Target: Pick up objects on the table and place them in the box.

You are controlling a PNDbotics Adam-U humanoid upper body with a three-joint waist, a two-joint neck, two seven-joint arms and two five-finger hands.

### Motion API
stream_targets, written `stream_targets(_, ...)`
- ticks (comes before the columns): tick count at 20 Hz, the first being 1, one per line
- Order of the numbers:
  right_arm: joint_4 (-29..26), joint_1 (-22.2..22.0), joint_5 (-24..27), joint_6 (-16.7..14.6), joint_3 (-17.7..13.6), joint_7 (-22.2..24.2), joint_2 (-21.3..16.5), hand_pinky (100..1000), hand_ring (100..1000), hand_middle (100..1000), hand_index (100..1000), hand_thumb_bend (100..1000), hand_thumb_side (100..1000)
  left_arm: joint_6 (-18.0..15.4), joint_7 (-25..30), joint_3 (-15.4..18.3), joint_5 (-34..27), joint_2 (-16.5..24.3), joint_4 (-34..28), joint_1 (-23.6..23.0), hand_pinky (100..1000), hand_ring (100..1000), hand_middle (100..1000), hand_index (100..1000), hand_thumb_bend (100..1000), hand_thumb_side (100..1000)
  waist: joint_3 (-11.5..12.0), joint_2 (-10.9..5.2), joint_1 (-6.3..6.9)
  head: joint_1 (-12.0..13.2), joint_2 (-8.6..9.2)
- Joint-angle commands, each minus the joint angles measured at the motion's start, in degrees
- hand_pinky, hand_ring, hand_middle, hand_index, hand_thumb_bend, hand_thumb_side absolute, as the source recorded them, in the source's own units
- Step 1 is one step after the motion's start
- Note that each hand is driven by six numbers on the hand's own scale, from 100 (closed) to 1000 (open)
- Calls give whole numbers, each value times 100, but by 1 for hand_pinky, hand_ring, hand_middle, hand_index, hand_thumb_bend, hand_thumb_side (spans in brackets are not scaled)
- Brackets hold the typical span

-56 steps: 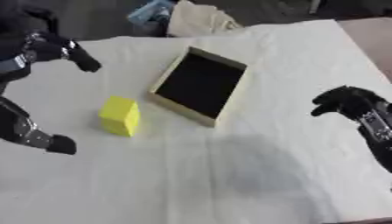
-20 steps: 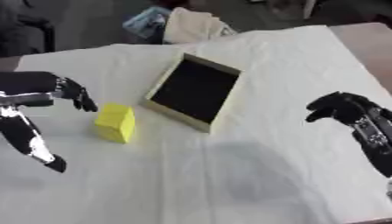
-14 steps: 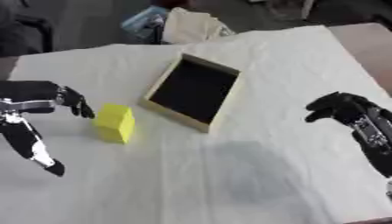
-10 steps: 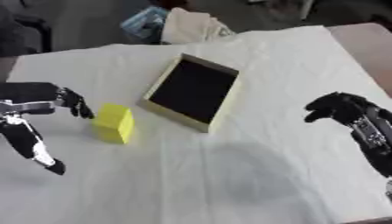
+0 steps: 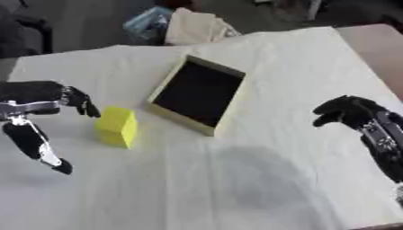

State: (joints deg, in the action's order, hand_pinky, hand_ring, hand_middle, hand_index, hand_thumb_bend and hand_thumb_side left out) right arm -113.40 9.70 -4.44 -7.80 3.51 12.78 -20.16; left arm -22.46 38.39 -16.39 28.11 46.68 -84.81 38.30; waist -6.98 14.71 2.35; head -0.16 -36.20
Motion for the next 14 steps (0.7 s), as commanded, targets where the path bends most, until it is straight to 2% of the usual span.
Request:
stream_targets(1,-119,33,28,-4,-38,-1,-101,706,623,652,728,100,960,-9,-47,74,60,70,11,150,812,726,705,841,791,387,3,-117,-13,-7,52)
stream_targets(14,-119,31,36,-8,-22,20,-103,707,623,652,729,100,963,-43,-197,99,323,-231,389,491,813,728,706,841,780,362,1,-119,-22,-10,35)
